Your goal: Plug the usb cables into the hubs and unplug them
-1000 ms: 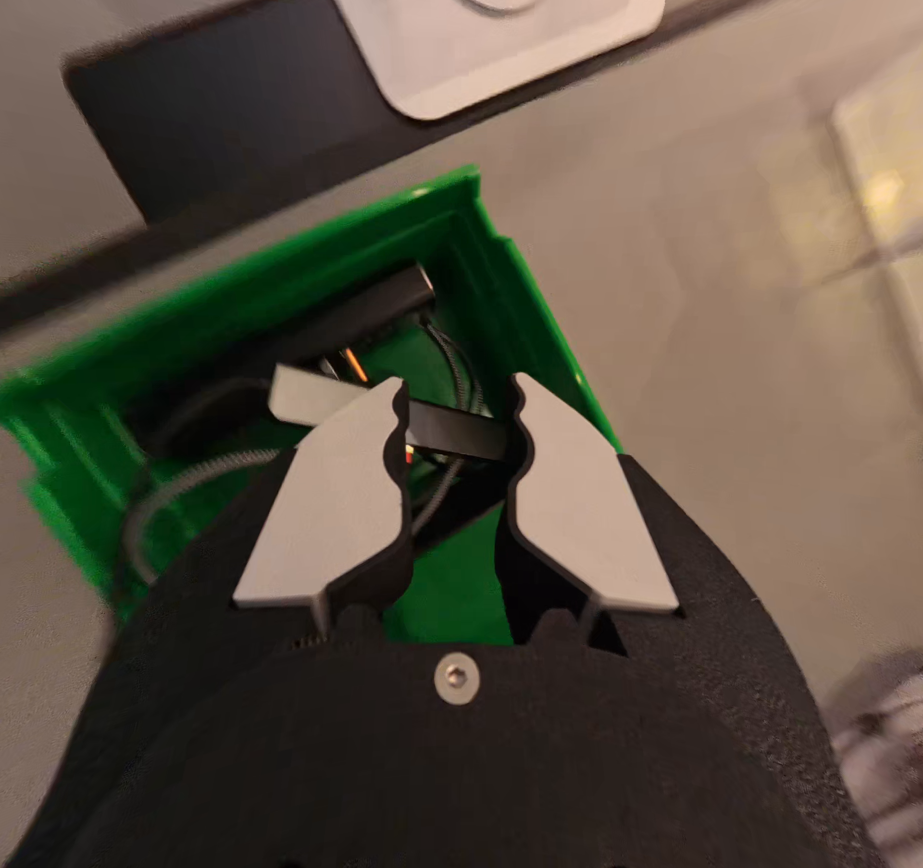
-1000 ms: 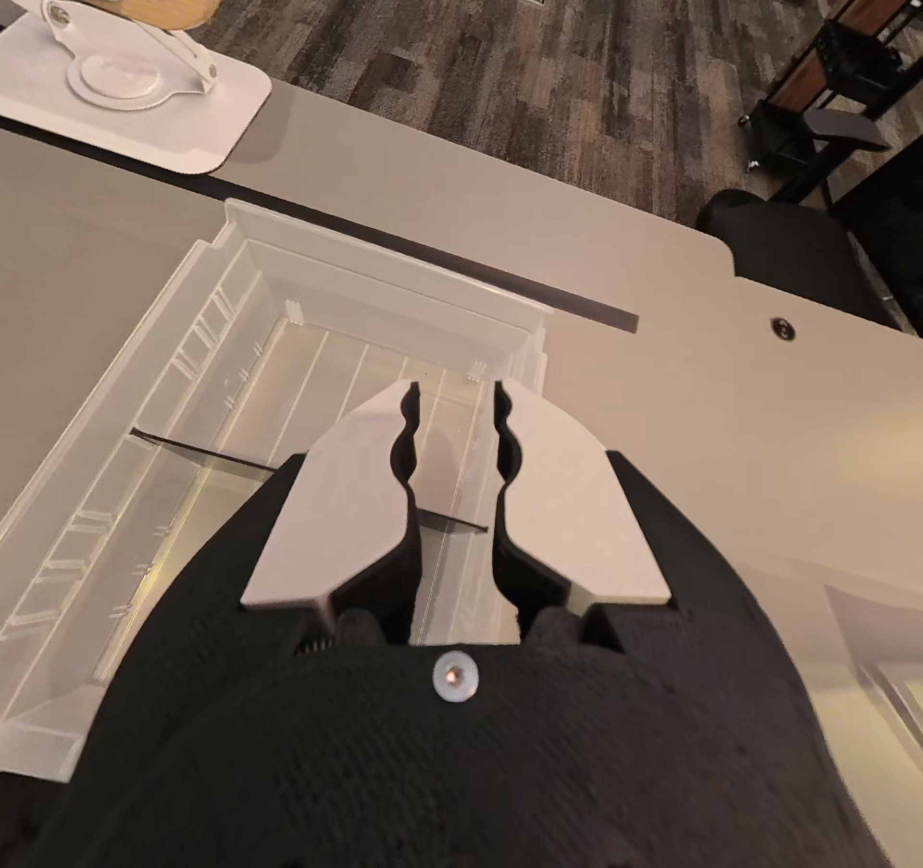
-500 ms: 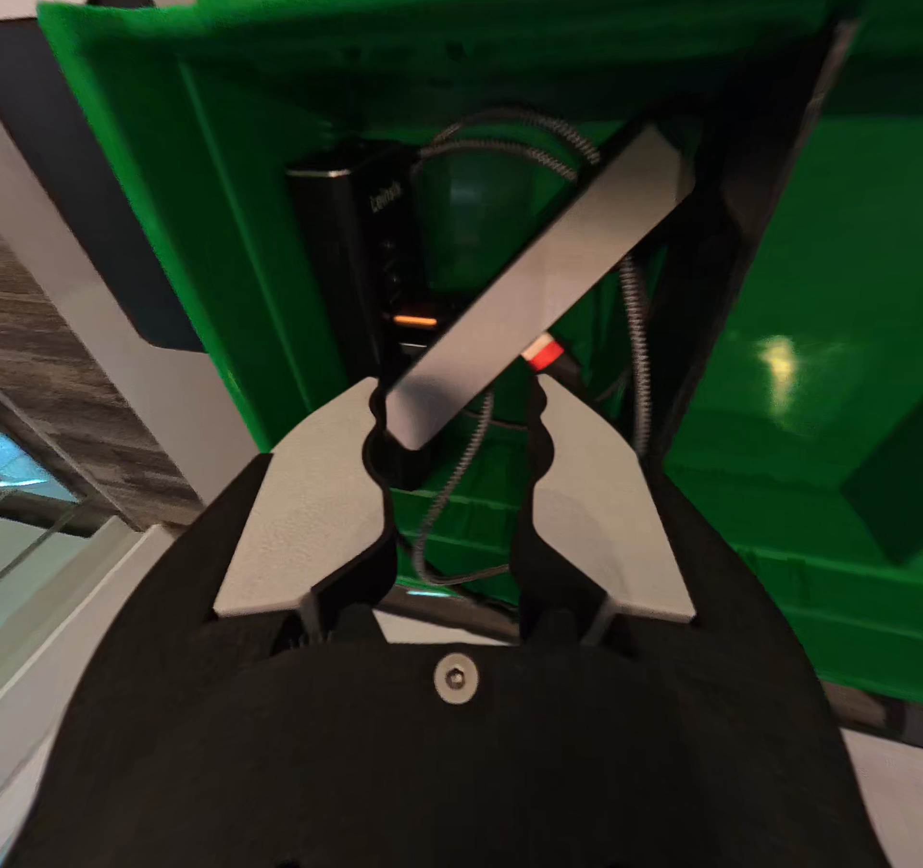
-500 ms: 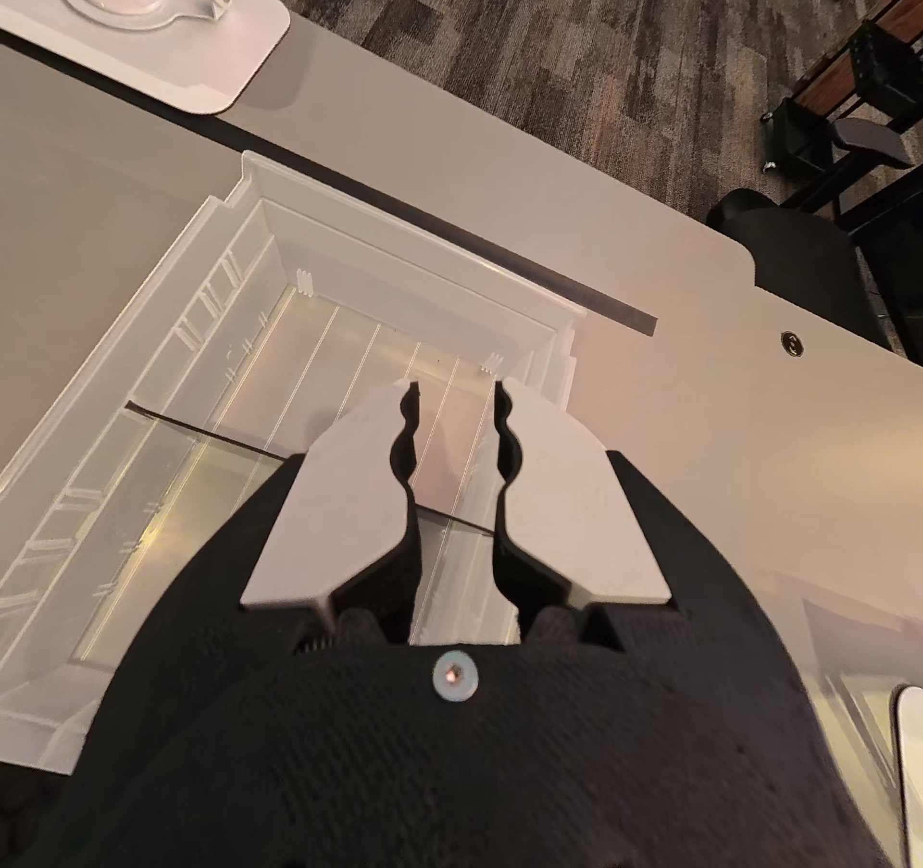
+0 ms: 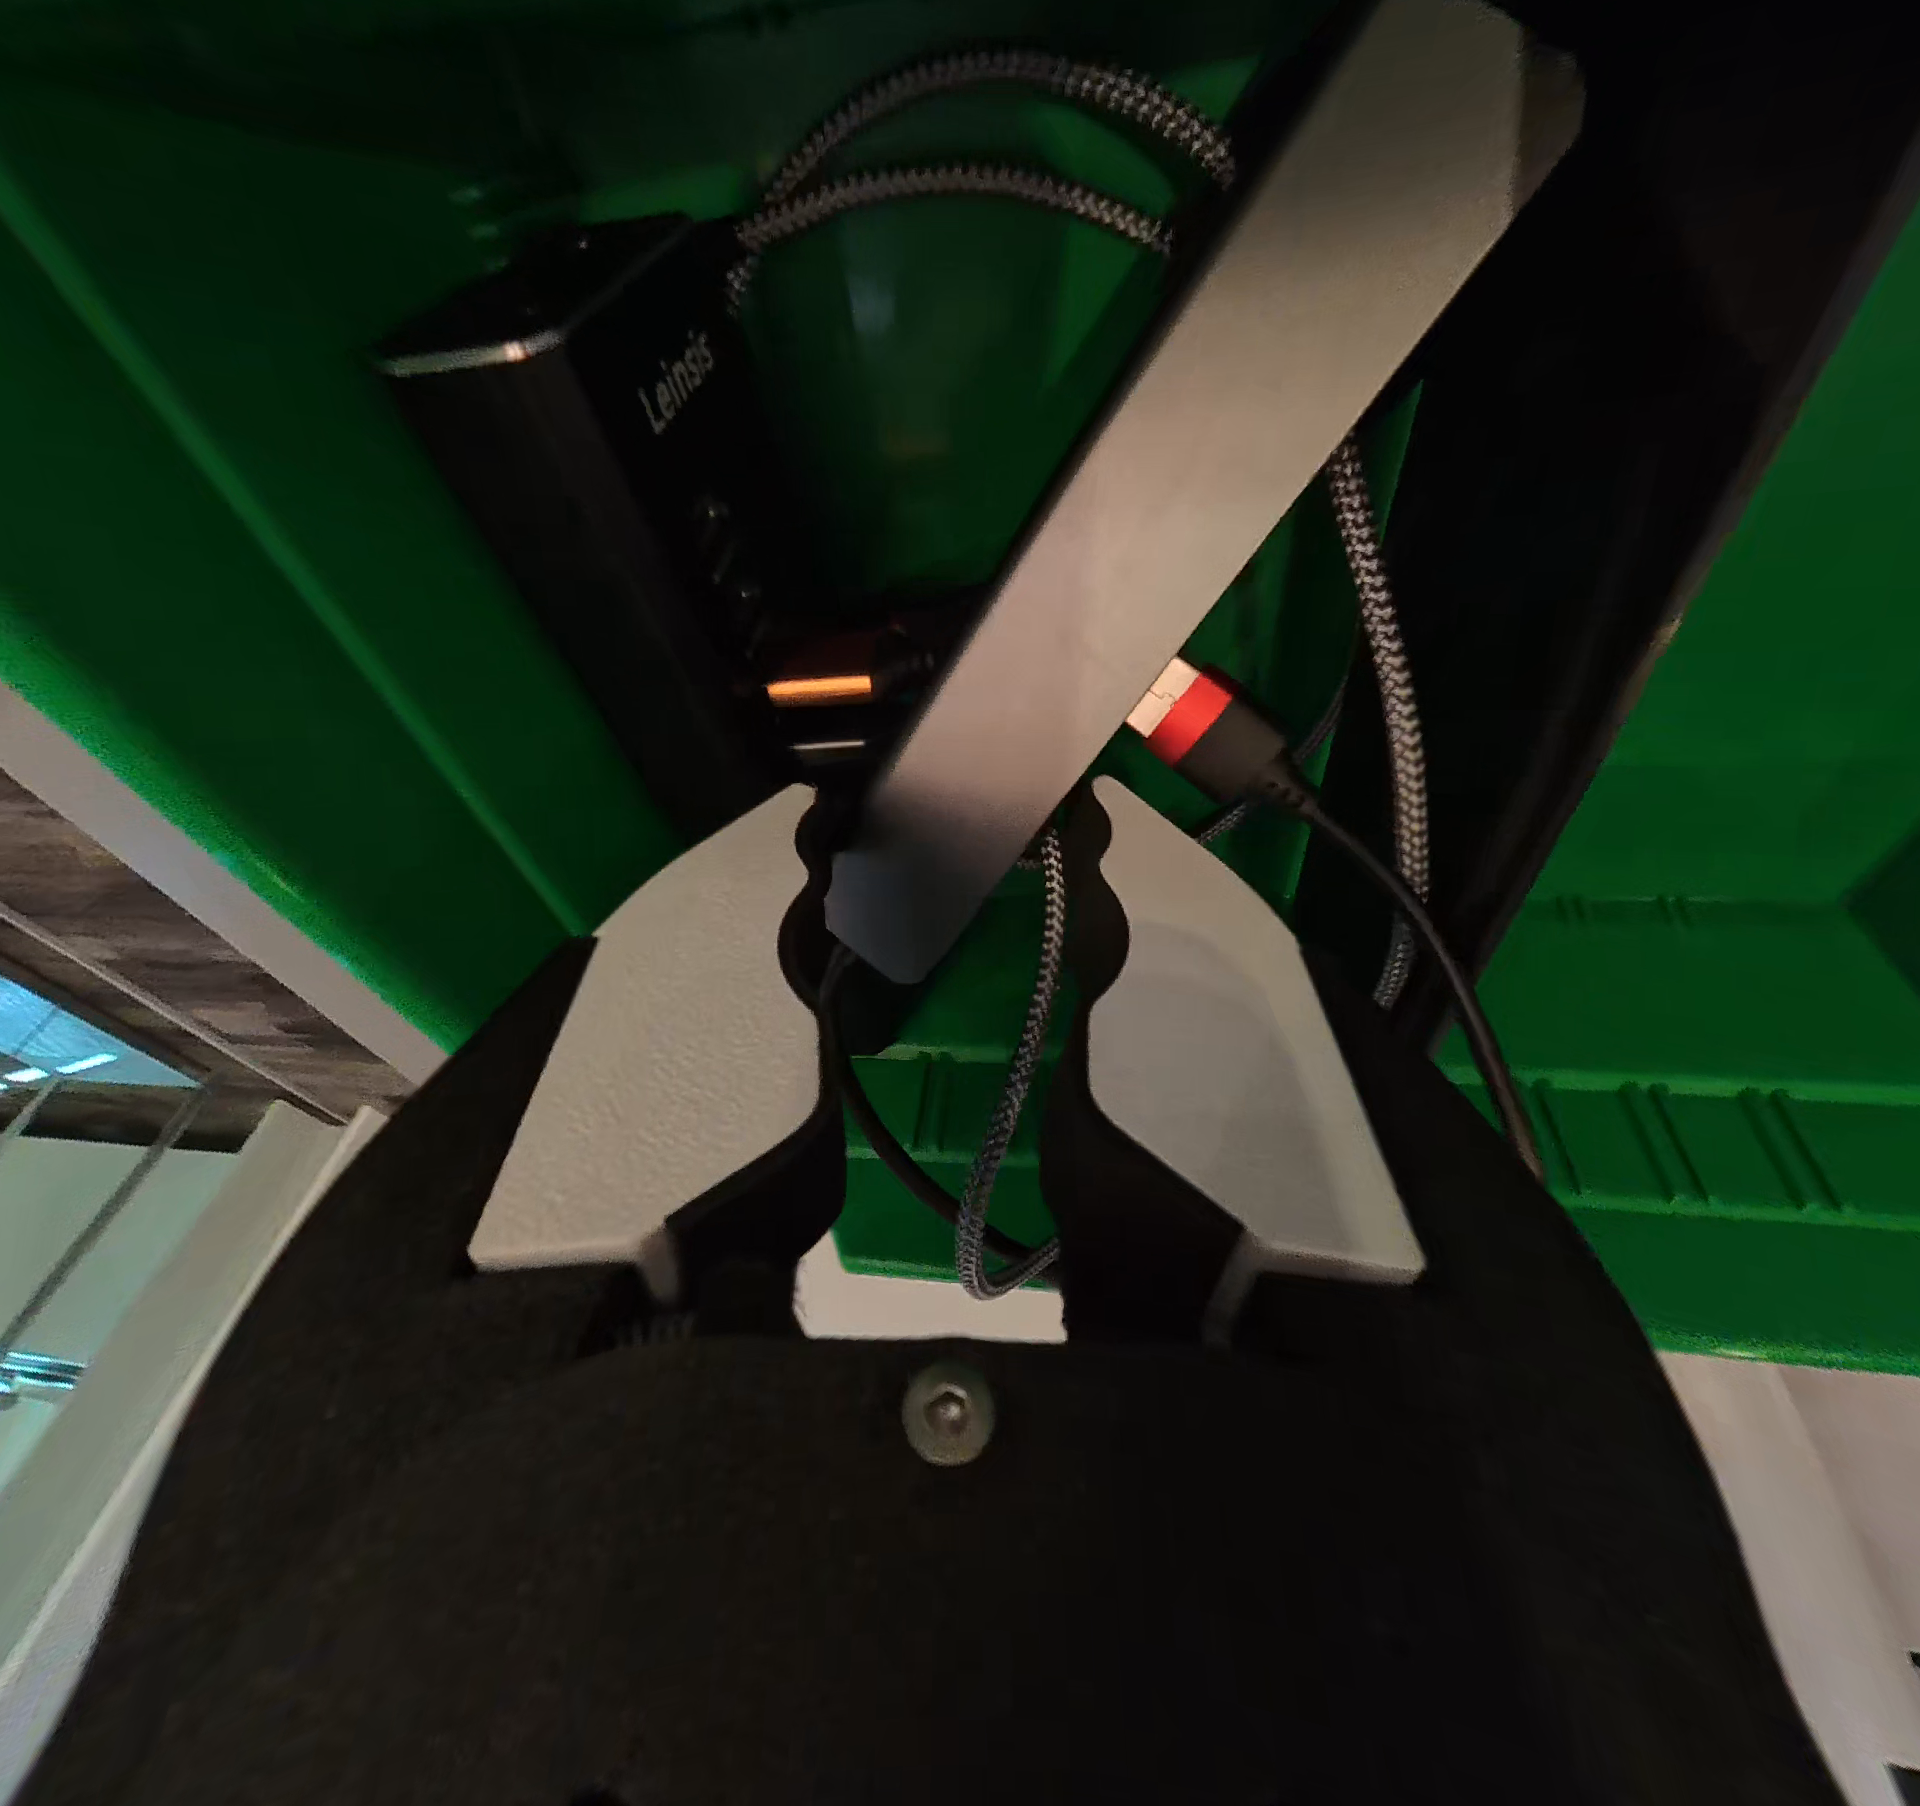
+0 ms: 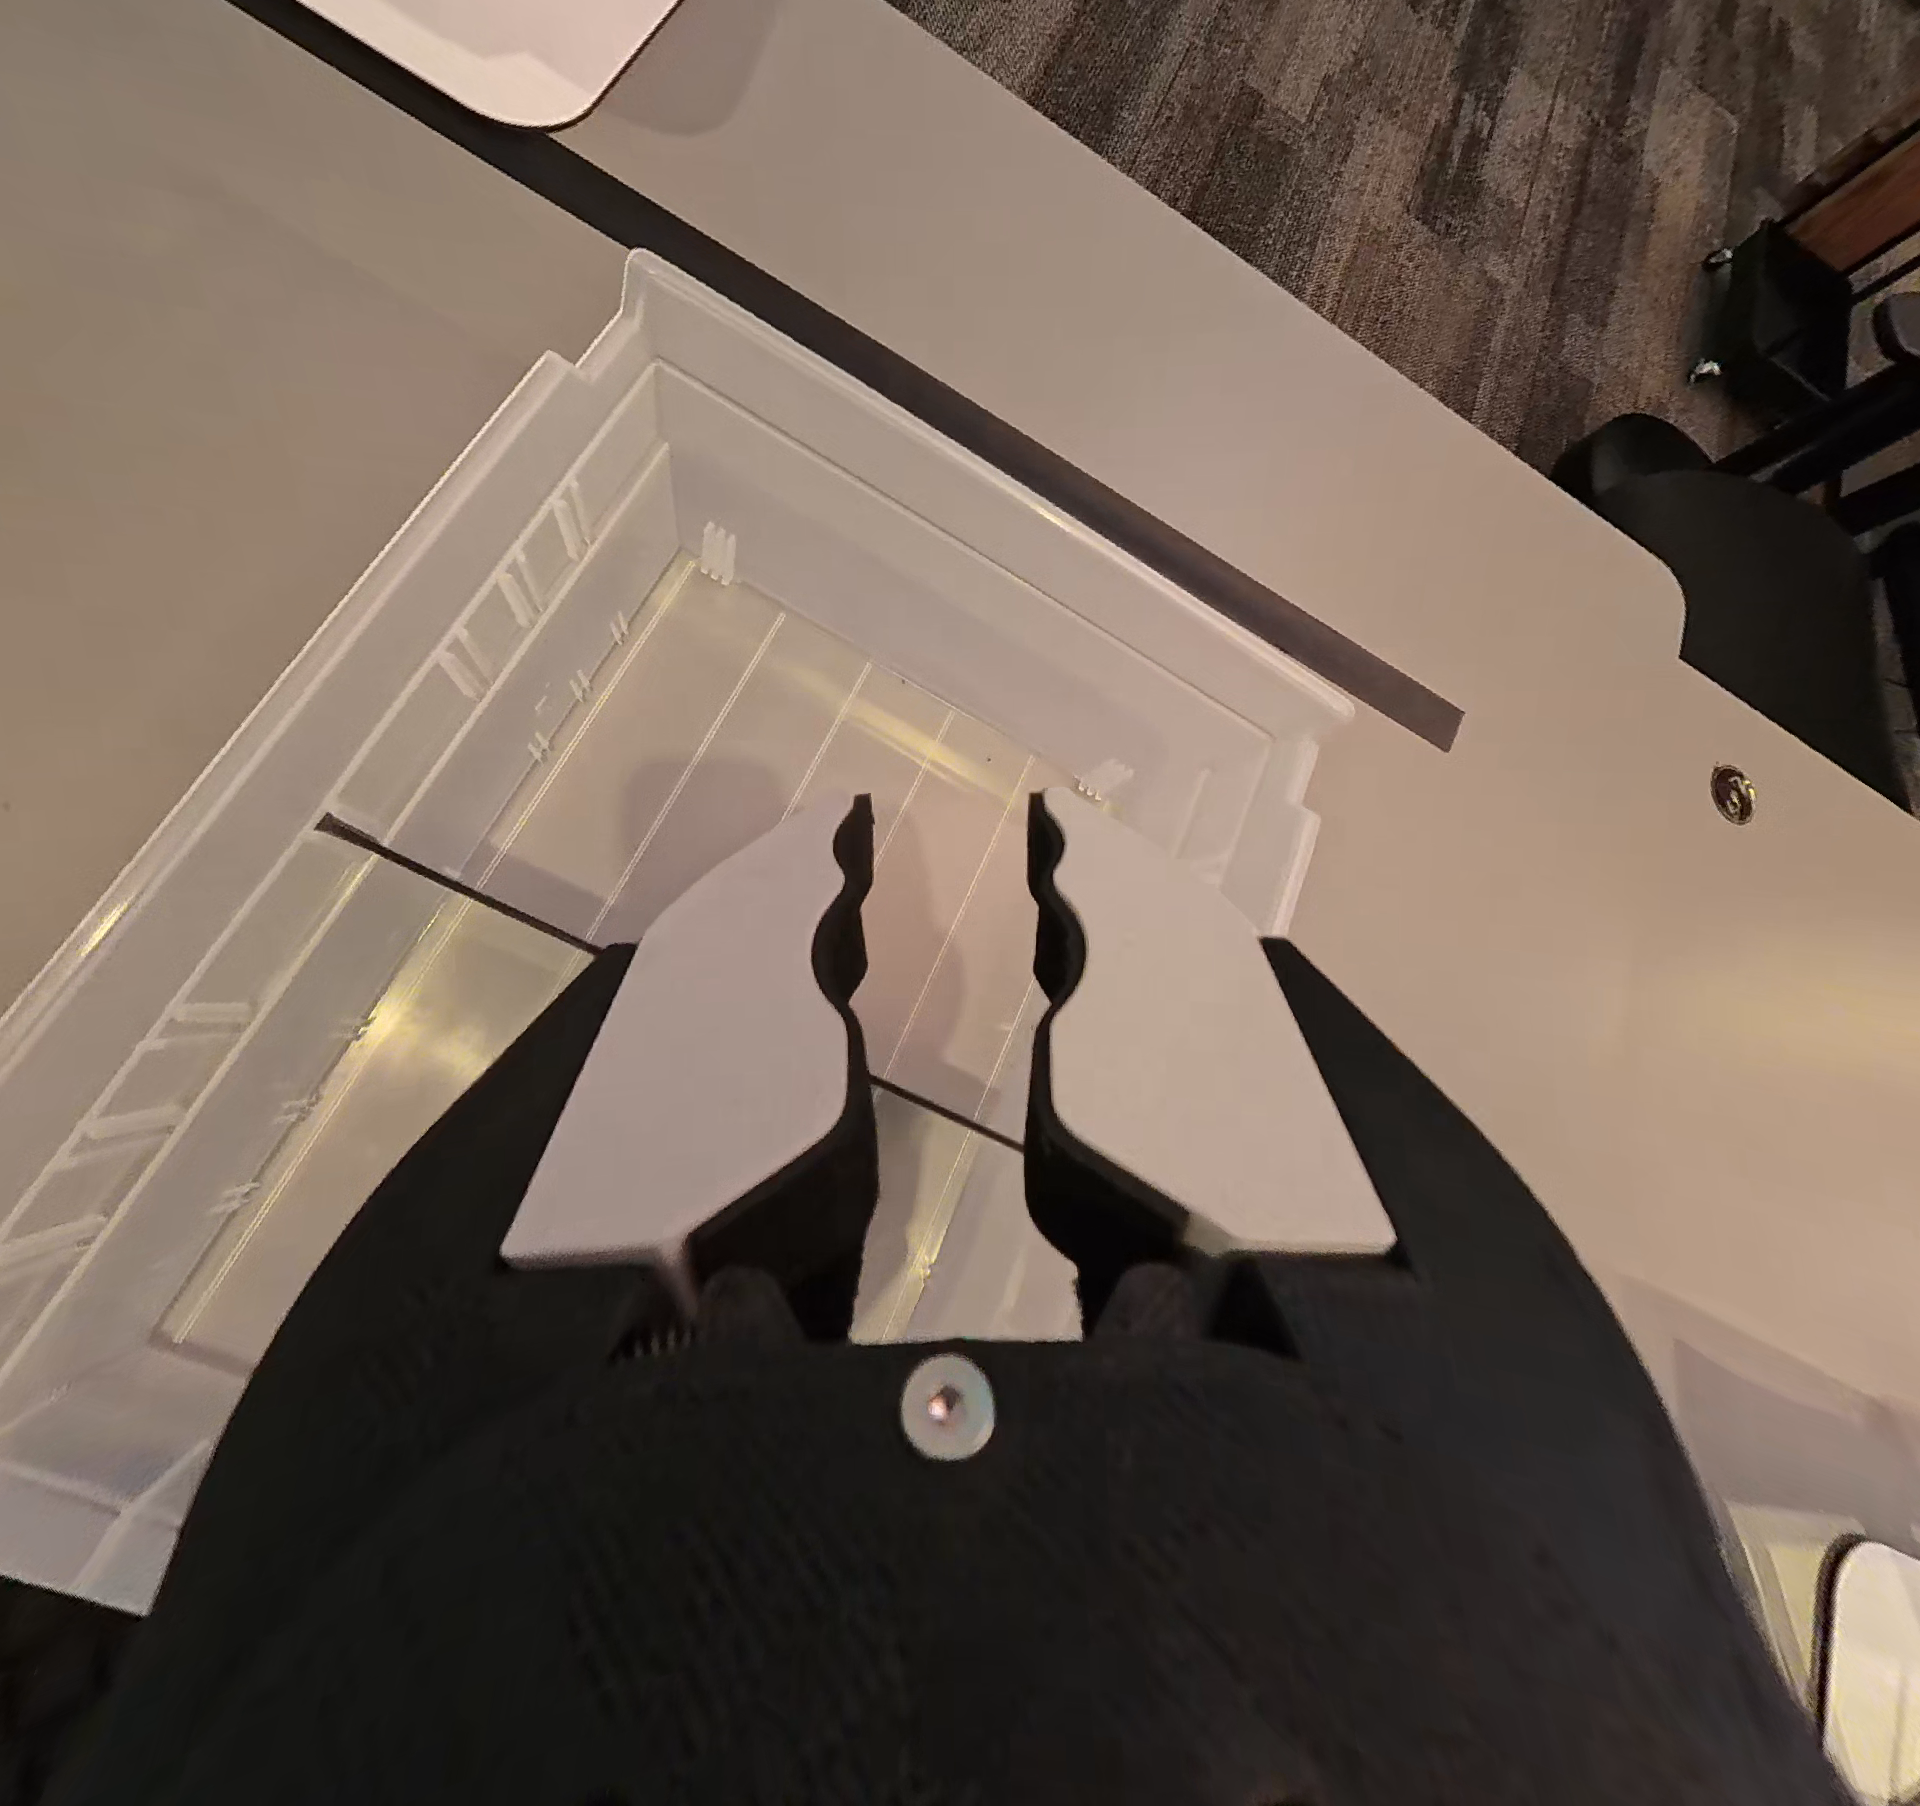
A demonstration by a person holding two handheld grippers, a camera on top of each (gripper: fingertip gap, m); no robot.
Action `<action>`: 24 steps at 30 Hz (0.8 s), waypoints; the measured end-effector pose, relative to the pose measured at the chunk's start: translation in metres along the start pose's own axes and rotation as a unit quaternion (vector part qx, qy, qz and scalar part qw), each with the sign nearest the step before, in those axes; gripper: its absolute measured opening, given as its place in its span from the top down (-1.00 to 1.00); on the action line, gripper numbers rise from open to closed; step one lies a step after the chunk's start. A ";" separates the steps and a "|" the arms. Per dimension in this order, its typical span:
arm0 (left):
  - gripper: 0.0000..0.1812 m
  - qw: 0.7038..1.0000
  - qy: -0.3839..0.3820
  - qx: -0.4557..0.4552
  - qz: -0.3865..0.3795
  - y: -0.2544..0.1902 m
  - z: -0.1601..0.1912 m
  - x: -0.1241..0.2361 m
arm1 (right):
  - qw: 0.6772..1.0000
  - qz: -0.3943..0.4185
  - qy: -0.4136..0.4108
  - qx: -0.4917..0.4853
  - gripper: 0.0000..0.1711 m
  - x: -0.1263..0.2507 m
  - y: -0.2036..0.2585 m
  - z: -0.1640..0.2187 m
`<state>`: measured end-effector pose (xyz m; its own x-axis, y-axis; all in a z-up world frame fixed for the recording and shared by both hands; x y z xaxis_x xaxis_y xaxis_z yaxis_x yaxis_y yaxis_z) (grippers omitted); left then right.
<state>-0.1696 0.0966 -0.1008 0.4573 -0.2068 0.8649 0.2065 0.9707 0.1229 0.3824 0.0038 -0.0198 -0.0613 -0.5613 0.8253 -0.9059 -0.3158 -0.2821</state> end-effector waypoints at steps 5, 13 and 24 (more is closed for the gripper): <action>0.56 0.997 -0.014 0.071 -0.008 0.005 0.004 0.010 | 1.000 0.000 -0.003 0.006 0.66 -0.001 0.002 -0.003; 0.60 0.985 -0.002 0.135 -0.111 0.010 0.033 0.051 | 0.999 -0.004 -0.034 0.027 0.66 0.006 0.014 -0.018; 0.62 0.955 -0.068 0.199 -0.207 -0.006 0.047 0.152 | 0.924 -0.099 -0.335 0.152 0.57 0.086 0.167 -0.130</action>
<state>-0.1420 0.0655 0.0524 0.2847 -0.5921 0.7539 -0.0126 0.7840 0.6206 0.1710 0.0026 0.0674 0.4591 -0.7853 0.4153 -0.7061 -0.6063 -0.3659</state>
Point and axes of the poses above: each gripper's, where its closed fingertips meet, x back along the fingers, z out of its underside, y = z × x across the jaws, the point moved 1 cm from there along x, back along the fingers, and after that the axes turned 14 degrees about y, right-handed, at the moved point
